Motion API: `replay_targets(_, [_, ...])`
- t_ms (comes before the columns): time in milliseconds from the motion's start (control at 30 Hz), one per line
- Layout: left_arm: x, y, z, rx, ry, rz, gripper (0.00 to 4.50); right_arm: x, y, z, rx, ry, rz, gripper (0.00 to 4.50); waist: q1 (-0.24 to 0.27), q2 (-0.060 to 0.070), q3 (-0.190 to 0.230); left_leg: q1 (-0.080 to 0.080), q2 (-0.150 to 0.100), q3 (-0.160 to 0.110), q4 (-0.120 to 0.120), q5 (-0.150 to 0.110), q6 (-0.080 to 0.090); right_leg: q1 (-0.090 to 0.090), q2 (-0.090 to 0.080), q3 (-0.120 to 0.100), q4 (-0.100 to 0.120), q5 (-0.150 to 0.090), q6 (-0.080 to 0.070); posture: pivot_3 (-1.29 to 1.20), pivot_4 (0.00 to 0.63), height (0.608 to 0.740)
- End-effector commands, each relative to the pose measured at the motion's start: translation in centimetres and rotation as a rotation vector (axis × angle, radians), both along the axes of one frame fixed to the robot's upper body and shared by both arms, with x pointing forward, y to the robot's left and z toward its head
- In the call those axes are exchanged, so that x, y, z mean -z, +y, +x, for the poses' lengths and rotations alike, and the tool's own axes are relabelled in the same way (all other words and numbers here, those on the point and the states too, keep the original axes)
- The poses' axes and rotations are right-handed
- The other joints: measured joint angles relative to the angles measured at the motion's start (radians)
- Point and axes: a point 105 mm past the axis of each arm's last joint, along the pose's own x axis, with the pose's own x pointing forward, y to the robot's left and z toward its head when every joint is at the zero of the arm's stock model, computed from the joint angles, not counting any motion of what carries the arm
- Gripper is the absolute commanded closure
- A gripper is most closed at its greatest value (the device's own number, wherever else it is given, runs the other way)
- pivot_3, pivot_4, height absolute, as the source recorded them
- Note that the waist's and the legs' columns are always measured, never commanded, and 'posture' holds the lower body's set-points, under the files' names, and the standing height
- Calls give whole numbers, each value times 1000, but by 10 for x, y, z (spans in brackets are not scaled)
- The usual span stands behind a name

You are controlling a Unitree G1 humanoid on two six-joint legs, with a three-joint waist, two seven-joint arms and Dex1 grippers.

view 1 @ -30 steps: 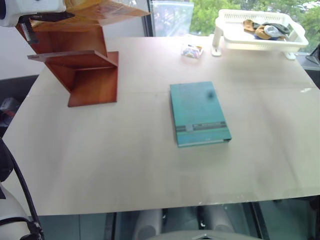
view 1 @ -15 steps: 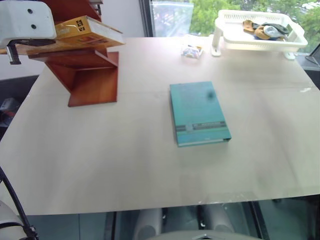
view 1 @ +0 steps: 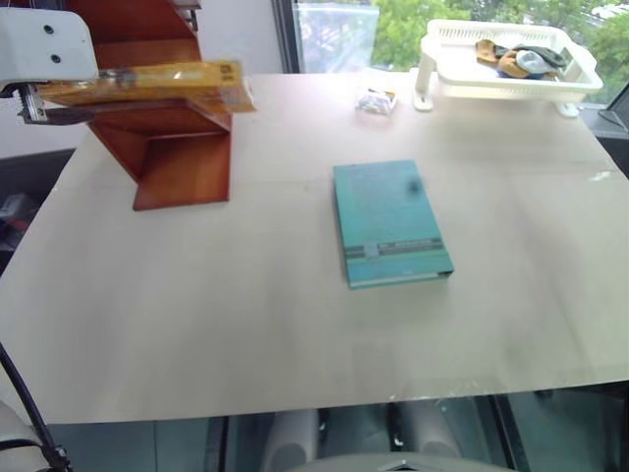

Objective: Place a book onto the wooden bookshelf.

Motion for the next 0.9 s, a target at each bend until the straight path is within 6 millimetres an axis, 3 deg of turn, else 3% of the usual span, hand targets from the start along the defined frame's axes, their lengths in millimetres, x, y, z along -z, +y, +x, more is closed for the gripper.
replay_targets(33, [-13,6,-11,-27,-48,3,443,-12,-3,-14,-24,-86,-16,0,0,0,0,0,0,0,0,0,0,0,0,0,0,0,0,0,150,740])
replay_targets(200, [-18,2,-12,-1,-86,-42,443,-12,-6,-12,-11,-81,-9,0,-2,0,0,0,0,0,0,0,0,0,0,0,0,0,0,0,150,740])
replay_targets(400, [-35,-7,-31,49,-147,-209,443,-9,-10,-12,5,-68,-6,0,-3,0,0,0,0,0,1,0,0,0,0,0,0,0,0,0,150,740])
replay_targets(467, [-30,-11,-35,91,-127,-275,443,-9,-11,-13,10,-65,-8,0,-3,0,0,0,0,0,1,0,0,0,0,0,0,0,0,0,150,740])
replay_targets(567, [-21,-39,-41,267,-99,-521,443,-7,-12,-13,21,-54,-21,0,-2,1,0,1,1,-1,1,0,0,0,0,0,1,0,0,0,150,740])
replay_targets(667, [1,-65,-49,386,-11,-713,443,-4,-15,-14,51,-36,-65,0,-1,1,0,0,5,-1,4,0,0,1,0,-1,2,0,0,0,150,740])
replay_targets(800, [61,-97,-47,457,155,-972,443,0,-23,-21,102,-16,-110,0,-1,1,-1,1,5,-3,6,0,0,2,0,-1,4,0,0,0,150,740])
replay_targets(900, [106,-110,-42,414,220,-1096,443,16,-26,-23,144,29,-185,0,-2,0,0,2,5,-3,8,-1,1,4,2,-1,5,0,0,0,150,740])
